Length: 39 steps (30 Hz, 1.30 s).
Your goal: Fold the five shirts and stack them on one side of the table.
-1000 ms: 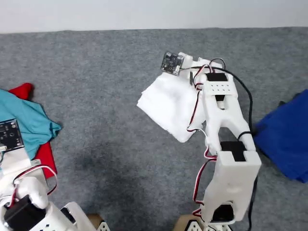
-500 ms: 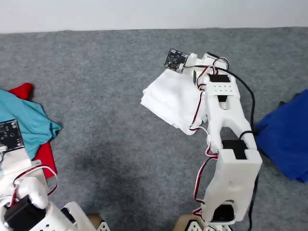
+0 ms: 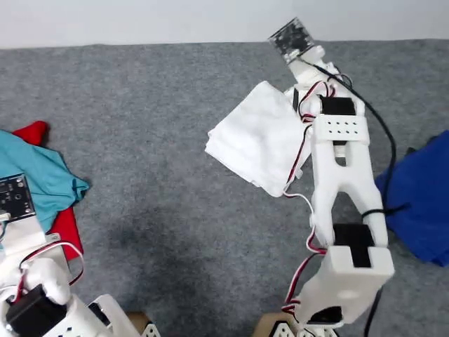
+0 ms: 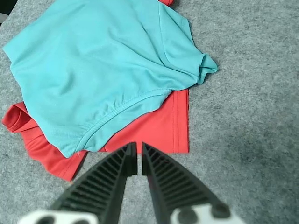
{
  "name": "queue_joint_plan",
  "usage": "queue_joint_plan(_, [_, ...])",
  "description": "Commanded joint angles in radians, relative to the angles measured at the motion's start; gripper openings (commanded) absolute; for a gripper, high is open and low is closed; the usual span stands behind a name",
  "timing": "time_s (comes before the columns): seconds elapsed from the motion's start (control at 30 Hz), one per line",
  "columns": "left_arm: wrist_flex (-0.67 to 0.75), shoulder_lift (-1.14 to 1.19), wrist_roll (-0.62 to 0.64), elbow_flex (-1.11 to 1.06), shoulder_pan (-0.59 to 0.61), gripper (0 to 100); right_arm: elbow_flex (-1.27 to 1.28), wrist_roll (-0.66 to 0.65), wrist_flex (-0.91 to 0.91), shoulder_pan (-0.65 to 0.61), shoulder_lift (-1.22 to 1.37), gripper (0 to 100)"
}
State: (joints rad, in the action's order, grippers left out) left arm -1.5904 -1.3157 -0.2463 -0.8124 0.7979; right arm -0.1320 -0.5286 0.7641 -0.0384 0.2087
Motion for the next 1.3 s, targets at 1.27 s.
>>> queue_joint_plan(1.27, [-0.005, 0.002, -0.115, 0.007, 0.002, 3, 0.002, 1.086, 0.182, -0.059, 0.194, 39.6])
